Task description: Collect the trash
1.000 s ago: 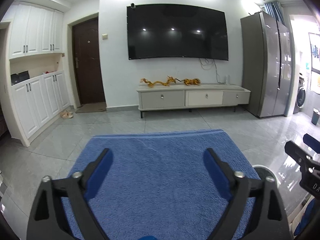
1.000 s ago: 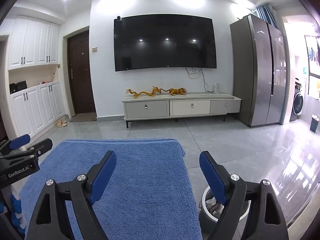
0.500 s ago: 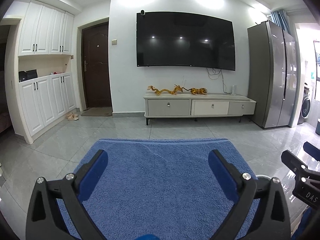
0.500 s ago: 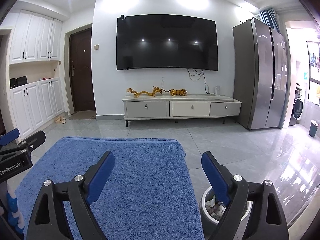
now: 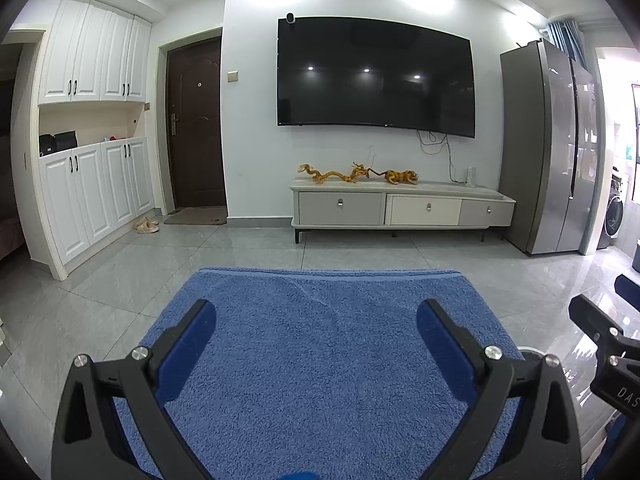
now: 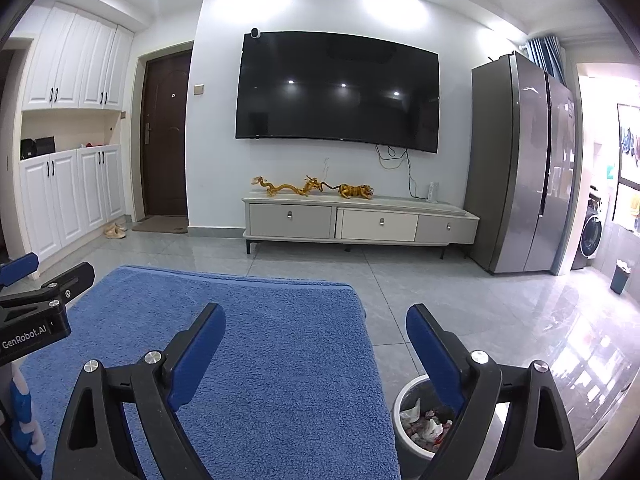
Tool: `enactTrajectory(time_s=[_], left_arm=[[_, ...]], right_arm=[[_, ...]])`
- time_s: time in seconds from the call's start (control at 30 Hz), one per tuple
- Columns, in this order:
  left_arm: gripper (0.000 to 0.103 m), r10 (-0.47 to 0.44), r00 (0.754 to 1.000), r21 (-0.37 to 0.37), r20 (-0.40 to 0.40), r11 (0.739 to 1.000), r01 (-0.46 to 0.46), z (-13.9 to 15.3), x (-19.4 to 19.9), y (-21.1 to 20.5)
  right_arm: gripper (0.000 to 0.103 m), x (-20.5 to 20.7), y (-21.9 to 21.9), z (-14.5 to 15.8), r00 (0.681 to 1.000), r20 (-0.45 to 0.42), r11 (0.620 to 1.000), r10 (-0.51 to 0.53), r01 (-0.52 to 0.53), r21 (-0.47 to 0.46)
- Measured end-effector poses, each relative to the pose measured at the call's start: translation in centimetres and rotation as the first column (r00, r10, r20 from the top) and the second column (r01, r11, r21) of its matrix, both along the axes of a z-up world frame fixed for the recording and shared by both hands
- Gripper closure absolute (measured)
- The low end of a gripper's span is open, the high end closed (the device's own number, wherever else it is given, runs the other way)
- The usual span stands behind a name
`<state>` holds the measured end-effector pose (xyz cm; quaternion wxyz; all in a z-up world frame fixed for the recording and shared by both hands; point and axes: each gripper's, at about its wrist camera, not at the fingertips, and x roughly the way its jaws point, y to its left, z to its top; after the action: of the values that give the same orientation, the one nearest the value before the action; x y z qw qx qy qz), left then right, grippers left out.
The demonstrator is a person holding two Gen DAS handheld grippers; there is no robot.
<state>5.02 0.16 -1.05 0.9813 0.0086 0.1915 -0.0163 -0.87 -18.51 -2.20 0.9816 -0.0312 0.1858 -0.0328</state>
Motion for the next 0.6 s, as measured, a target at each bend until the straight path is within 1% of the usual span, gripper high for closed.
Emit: enactTrajectory(time_s=[0.6], left_arm=[[0.002, -0.006, 1.000, -0.011, -0.001, 1.000, 0.006, 0.01, -0.34, 0.59]], right_arm=[[0.010, -0.09, -0.26, -0.29, 1.000, -0.002, 1.000, -0.008, 0.008, -0.002]])
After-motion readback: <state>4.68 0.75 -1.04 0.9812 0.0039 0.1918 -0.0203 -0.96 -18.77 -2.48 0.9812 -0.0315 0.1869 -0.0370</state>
